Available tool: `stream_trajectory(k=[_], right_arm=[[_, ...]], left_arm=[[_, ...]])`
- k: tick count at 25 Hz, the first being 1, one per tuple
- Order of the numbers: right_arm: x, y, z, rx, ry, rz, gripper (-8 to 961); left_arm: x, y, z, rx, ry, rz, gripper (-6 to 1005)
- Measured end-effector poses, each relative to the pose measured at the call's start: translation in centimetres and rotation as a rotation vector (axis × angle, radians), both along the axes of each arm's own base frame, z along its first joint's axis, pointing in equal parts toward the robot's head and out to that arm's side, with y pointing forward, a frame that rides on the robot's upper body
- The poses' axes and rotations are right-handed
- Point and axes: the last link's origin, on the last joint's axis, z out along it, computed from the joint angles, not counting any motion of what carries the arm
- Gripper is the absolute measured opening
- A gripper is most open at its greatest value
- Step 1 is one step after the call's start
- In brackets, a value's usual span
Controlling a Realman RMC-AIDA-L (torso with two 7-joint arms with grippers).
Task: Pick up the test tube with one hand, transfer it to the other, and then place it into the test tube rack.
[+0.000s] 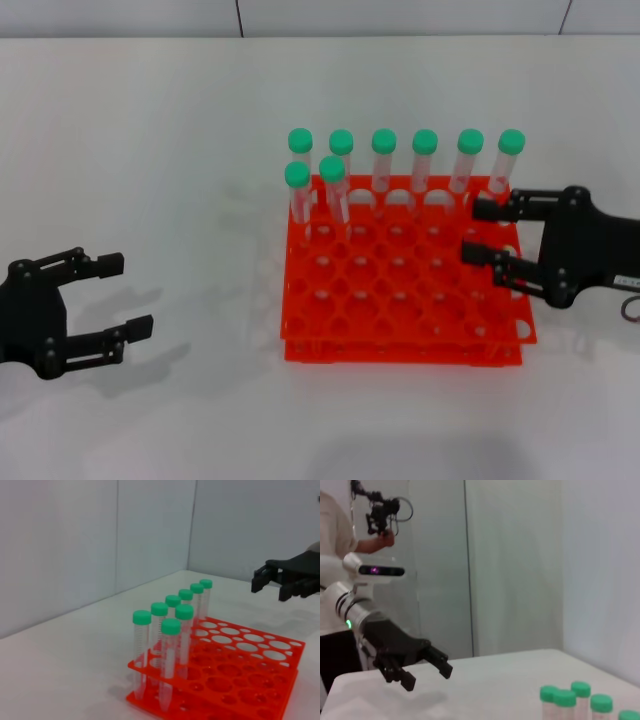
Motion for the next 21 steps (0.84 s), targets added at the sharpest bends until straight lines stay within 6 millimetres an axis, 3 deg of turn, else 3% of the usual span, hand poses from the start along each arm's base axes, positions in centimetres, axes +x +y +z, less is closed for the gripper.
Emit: stream_trajectory(k=[15,20,21], right_arm=[[1.4,-0.1,0.5,0.000,-0.063,-0.024,535],[1.6,-0.1,0.8,0.010,-0.061,-0.032,715],[1.6,-0.1,0.8,0.010,-0.061,-0.032,715]], left_arm=[[0.3,0.5,0.5,-0.069,0.031,-0.013,800],[0.4,0.9,0.6,-0.071,0.034,-0.020,800],[0.5,0.9,0.6,-0.070,0.035,-0.021,800]])
